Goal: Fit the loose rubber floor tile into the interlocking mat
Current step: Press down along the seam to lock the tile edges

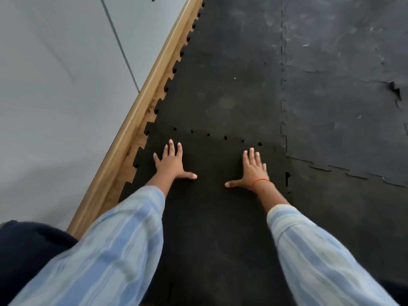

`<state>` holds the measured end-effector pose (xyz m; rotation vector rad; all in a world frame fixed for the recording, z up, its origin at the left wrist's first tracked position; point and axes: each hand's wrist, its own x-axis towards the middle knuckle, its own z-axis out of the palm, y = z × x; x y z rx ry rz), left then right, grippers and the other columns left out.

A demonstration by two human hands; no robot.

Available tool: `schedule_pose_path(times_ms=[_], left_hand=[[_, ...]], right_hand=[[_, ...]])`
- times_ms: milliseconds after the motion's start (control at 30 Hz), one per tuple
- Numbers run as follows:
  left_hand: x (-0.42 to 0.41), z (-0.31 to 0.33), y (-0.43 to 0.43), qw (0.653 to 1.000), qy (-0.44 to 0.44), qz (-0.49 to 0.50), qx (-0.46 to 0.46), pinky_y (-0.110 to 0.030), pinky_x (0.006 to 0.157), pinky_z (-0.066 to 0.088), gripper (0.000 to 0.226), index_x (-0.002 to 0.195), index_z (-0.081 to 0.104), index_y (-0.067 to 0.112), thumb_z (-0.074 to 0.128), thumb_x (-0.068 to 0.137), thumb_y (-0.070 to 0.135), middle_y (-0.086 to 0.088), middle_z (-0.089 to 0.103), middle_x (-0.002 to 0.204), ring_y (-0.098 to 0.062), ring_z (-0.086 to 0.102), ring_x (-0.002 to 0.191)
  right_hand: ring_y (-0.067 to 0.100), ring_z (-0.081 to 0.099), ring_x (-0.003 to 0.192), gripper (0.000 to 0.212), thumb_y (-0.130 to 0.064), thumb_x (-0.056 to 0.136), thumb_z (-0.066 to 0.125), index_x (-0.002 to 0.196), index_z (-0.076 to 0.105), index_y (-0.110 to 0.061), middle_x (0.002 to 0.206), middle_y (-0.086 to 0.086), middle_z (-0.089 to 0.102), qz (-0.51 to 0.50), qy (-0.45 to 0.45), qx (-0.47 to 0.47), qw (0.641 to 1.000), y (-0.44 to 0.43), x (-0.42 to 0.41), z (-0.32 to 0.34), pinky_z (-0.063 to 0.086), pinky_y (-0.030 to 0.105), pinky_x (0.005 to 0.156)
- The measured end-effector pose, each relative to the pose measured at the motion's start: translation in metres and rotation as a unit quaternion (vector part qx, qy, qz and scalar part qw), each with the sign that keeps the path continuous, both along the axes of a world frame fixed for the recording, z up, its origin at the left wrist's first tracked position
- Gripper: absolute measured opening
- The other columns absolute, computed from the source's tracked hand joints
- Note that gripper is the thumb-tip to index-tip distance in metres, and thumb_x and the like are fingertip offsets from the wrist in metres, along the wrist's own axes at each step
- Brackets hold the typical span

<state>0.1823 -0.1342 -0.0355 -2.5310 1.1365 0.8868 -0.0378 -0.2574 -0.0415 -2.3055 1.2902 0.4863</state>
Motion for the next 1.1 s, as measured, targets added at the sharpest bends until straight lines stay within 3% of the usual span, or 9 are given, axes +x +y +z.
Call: schedule_pose_path(times_ms=[133, 300, 533, 733, 1100], left_hand=[[0.053, 0.009, -0.042, 0.997, -0.054, -0.05, -0.008, -0.054, 0.118, 0.005, 0.142, 0.153, -0.01, 0.011, 0.075, 0.056, 0.072, -0.008, -0.011, 0.161, -0.028, -0.007, 0.148], [0.075, -0.008, -0.055, 0.996, -0.051, -0.068, -0.011, -0.05, 0.118, 0.01, 0.151, 0.153, -0.009, 0.01, 0.074, 0.047, 0.077, -0.009, -0.007, 0.162, -0.027, -0.009, 0.148], [0.072, -0.01, -0.042, 0.995, -0.046, -0.087, -0.024, -0.046, 0.118, 0.011, 0.148, 0.152, -0.012, 0.009, 0.071, 0.051, 0.079, -0.008, -0.011, 0.162, -0.026, -0.013, 0.147], [0.069, -0.013, -0.024, 0.994, -0.022, -0.101, -0.027, -0.046, 0.118, 0.007, 0.146, 0.151, -0.018, 0.012, 0.068, 0.054, 0.08, -0.005, -0.017, 0.161, -0.024, -0.019, 0.146], [0.061, -0.014, -0.011, 0.997, -0.007, -0.069, -0.031, -0.049, 0.118, 0.011, 0.143, 0.149, -0.024, 0.014, 0.068, 0.059, 0.077, -0.003, -0.026, 0.158, -0.025, -0.017, 0.146]], right_hand=[[0.024, -0.023, 0.144, 0.151, -0.079, 0.044, 0.073, 0.15, -0.016, -0.019, 0.158, 0.004, -0.025, -0.039, 0.038, -0.004, 0.999, -0.044, -0.013, 0.001, 0.0, 0.059, 0.115], [0.02, -0.024, 0.144, 0.159, -0.084, 0.03, 0.071, 0.15, -0.015, -0.027, 0.159, -0.002, -0.02, -0.024, 0.05, -0.005, 0.998, -0.067, -0.012, -0.005, -0.004, 0.064, 0.111], [0.03, 0.007, 0.146, 0.138, -0.081, 0.038, 0.073, 0.15, 0.015, -0.024, 0.158, 0.004, 0.017, -0.025, 0.053, -0.036, 0.998, -0.084, -0.006, 0.009, 0.011, 0.066, 0.112], [0.03, 0.003, 0.146, 0.141, -0.076, 0.038, 0.077, 0.151, 0.009, -0.026, 0.159, 0.004, 0.011, -0.032, 0.041, -0.03, 0.998, -0.064, -0.022, 0.0, 0.012, 0.06, 0.115], [0.031, 0.003, 0.146, 0.139, -0.07, 0.043, 0.08, 0.152, 0.01, -0.022, 0.159, 0.006, 0.012, -0.031, 0.035, -0.035, 0.998, -0.056, -0.022, -0.001, 0.015, 0.056, 0.115]])
